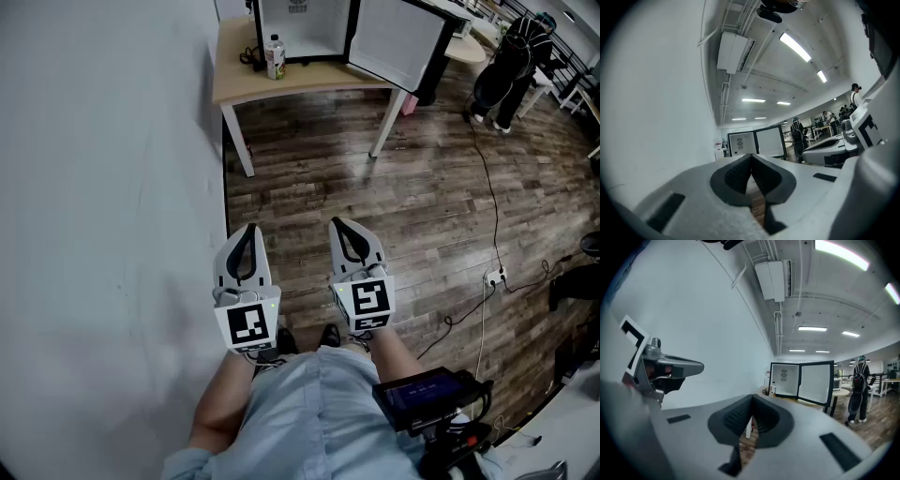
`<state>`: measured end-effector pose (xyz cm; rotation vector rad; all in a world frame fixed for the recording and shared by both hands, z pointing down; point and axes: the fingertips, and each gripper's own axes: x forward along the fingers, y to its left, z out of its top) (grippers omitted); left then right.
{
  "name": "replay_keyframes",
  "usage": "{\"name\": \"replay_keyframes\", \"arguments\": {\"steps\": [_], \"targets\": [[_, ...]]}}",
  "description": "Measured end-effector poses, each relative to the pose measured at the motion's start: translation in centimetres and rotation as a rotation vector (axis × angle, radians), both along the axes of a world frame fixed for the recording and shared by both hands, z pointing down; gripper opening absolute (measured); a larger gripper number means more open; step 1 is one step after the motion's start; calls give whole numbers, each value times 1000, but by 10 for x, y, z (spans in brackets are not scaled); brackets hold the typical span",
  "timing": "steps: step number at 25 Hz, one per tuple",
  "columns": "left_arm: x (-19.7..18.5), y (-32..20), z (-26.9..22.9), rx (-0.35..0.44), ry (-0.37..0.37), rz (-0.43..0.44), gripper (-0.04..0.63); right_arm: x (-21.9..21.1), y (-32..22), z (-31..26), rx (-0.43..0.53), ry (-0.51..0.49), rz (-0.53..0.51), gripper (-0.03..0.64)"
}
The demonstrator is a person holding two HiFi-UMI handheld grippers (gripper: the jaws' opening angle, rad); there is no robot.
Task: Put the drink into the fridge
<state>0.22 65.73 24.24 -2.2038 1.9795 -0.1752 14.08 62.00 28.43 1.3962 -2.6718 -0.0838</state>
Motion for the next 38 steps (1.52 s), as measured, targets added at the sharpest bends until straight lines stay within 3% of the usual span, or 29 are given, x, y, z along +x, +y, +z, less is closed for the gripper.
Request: {"name": "replay_keyframes", "arguments": {"steps": [3, 14, 15, 16, 17, 21, 29, 38], "targets": [[11, 2, 1, -18, 27, -9, 8, 7, 2, 3, -2, 3, -6, 5], [49, -8, 13, -30, -7, -26, 9, 41, -15, 12, -17, -10, -27, 6], [53, -10, 14, -38, 1, -33, 9, 43, -18, 13, -21, -15, -37, 54], [56, -11, 15, -42, 5, -39, 8, 44, -21, 15, -27, -20, -51, 211], [58, -11, 16, -40, 0, -44, 8, 45, -24, 15, -27, -23, -62, 285], [65, -18, 21, -43, -14, -58, 9, 55, -39, 16, -16, -22, -62, 308], [40, -56, 36, -94, 21, -82, 9, 37, -79, 25, -29, -13, -66, 342], [-22, -162, 62, -101, 15, -41, 9, -12, -181, 46, -38, -6, 1, 344]]}}
